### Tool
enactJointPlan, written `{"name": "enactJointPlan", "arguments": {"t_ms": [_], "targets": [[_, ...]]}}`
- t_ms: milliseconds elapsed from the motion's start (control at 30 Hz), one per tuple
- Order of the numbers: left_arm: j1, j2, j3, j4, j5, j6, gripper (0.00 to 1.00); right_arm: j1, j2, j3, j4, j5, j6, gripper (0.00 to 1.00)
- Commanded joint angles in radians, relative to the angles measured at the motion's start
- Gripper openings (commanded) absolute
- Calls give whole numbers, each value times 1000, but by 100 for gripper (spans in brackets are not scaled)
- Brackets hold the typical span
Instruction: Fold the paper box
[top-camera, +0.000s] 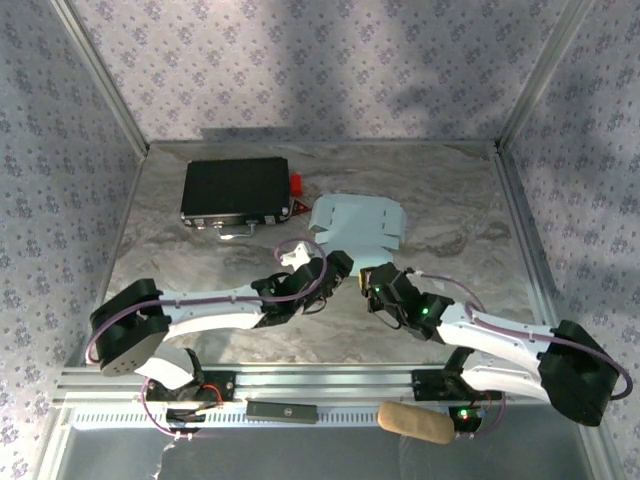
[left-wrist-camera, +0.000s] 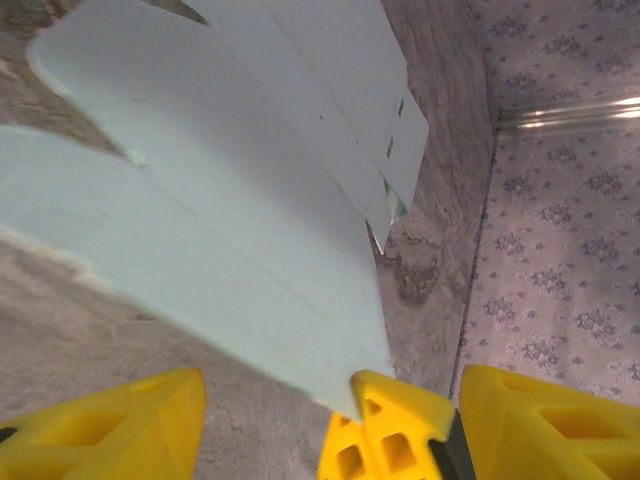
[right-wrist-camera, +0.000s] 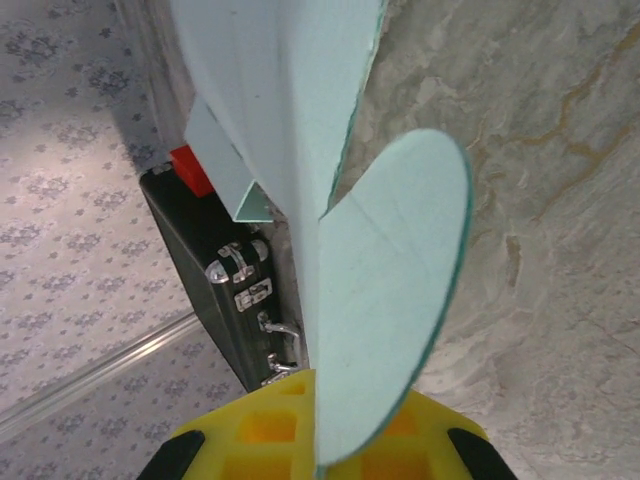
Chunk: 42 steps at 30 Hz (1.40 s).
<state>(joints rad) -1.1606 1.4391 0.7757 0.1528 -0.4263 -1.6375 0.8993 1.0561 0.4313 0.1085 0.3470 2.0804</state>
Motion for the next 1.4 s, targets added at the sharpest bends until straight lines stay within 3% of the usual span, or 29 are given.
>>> {"name": "enactJointPlan", "arguments": {"t_ms": [0, 167, 433, 600, 700, 733, 800, 867, 933, 1067, 1167, 1267, 1367], "targets": [[-24, -57, -27, -76, -87, -111, 69, 6, -12, 9, 21, 49, 53, 0], [-2, -14, -66, 99, -61, -150, 67, 21, 3, 12, 62, 37, 62, 0], [50, 97, -16, 214, -3, -133, 51, 51, -15, 25, 54, 29, 86, 0], [79, 125, 6, 248, 28, -94, 28, 59, -46, 40, -4, 25, 86, 0], [91, 136, 21, 251, 59, -68, 4, 53, -59, 59, -66, -11, 81, 0], [95, 134, 24, 245, 73, -57, 0, 45, -68, 73, -107, -25, 53, 9], [113, 111, 49, 179, 116, -7, 0, 13, -108, 153, -281, -64, -61, 44], [140, 87, 77, 140, 188, 77, 0, -39, -142, 268, -485, -77, -256, 65], [183, 69, 141, 38, 306, 189, 0, -98, -165, 382, -642, -105, -468, 73], [241, 49, 308, -194, 501, 501, 0, -270, -175, 563, -797, -211, -896, 78], [248, 26, 447, -407, 555, 763, 0, -442, -178, 639, -854, -330, -1112, 79], [285, -17, 502, -481, 659, 926, 0, -641, -176, 657, -842, -494, -1236, 82], [368, -73, 502, -436, 838, 980, 0, -838, -137, 629, -781, -722, -1303, 84]]}}
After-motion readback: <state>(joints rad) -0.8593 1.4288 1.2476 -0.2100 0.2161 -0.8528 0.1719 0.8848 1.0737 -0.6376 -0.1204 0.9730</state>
